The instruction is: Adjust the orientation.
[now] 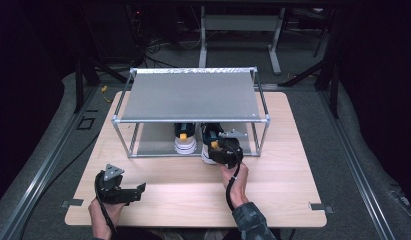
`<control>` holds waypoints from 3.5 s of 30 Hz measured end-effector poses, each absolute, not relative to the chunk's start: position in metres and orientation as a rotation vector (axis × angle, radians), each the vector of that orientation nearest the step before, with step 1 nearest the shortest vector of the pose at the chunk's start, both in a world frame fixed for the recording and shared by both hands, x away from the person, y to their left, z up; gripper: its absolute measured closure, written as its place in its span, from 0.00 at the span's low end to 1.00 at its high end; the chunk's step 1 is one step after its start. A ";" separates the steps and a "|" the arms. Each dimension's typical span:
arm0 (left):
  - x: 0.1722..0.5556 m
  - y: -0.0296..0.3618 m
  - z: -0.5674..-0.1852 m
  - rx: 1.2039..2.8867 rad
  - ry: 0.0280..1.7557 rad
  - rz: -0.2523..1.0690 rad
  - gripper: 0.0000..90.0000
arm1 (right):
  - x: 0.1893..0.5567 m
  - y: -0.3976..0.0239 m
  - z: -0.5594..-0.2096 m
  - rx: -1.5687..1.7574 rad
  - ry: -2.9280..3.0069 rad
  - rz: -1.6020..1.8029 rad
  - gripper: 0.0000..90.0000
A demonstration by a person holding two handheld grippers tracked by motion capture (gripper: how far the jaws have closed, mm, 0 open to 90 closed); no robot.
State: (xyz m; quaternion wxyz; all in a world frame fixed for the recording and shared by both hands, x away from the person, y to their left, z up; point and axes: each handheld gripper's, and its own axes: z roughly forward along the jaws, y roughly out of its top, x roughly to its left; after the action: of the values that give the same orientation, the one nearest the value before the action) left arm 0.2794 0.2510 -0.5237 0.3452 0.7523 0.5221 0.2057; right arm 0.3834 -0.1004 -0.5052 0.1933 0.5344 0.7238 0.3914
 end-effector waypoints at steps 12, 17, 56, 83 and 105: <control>0.280 0.254 -0.524 1.959 1.352 0.543 0.00 | 0.393 -0.091 -0.509 1.508 1.983 1.085 0.50; 0.279 0.255 -0.524 1.959 1.354 0.545 0.00 | 0.392 -0.088 -0.510 1.496 1.996 1.063 0.47; 0.280 0.253 -0.522 1.972 1.352 0.554 0.00 | 0.405 -0.075 -0.517 1.460 2.005 0.992 0.62; 0.280 0.252 -0.521 1.977 1.357 0.541 0.00 | 0.355 -0.127 -0.493 1.385 2.028 1.065 0.55; 0.286 0.249 -0.517 1.983 1.340 0.547 0.00 | 0.328 -0.201 -0.492 1.486 1.986 1.051 0.50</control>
State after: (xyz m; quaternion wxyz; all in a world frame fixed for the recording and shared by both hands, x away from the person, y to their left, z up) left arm 0.2856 0.2488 -0.5174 0.3367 0.7605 0.5140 0.2100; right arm 0.3284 -0.2014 -0.4917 0.2220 0.5378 0.7189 0.3804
